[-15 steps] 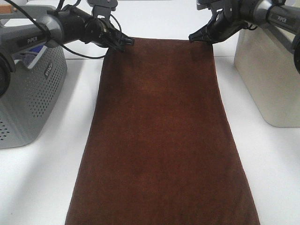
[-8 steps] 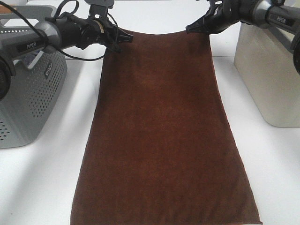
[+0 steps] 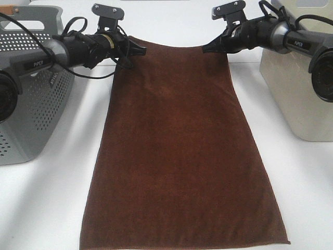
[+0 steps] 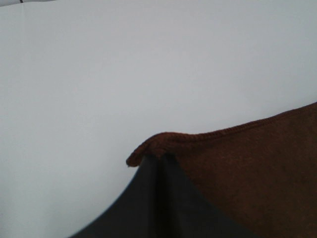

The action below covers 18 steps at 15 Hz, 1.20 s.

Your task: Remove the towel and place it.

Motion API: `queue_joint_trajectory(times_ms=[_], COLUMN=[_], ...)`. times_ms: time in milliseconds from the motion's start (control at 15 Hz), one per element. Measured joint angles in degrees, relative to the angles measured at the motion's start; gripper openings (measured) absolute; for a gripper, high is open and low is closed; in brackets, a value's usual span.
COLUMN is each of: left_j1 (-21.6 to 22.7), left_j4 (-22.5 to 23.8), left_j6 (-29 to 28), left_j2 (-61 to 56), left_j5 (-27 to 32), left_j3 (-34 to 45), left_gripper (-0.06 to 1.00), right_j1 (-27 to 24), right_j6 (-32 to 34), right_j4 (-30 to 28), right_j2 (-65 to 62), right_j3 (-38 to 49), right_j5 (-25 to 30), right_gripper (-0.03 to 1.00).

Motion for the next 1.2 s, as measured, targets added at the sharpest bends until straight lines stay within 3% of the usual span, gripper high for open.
queue_joint_trajectory(times_ms=[133, 200, 400, 467, 600, 1200], left_j1=[0.00, 0.00, 0.00, 0.00, -0.06, -1.83], left_j4=[0.00, 0.00, 0.00, 0.00, 0.00, -0.40], left_j6=[-0.06, -0.06, -0.06, -0.06, -0.06, -1.55], left_j2=[0.23, 0.17, 0.17, 0.11, -0.34, -9.28], left_j5=[0.06, 0.00, 0.00, 0.00, 0.00, 0.57], left_j3=[0.00, 0.00, 0.00, 0.00, 0.00, 0.00], left_gripper=[0.07, 0.15, 0.58, 0.65, 0.70, 0.70], right_j1=[0.00, 0.00, 0.00, 0.00, 0.00, 0.00], right_j6=[0.00, 0.00, 0.00, 0.00, 0.00, 0.00], right_j4=[-0.06, -0.06, -0.06, -0.06, 0.00, 5.50], right_j2=[0.11, 0.11, 0.11, 0.11, 0.11, -10.89], right_j3=[0.00, 0.00, 0.00, 0.00, 0.00, 0.00], right_j5=[-0.92, -0.97, -0.97, -0.97, -0.46, 9.97], right_gripper=[0.22, 0.30, 0.56, 0.61, 0.64, 0.65])
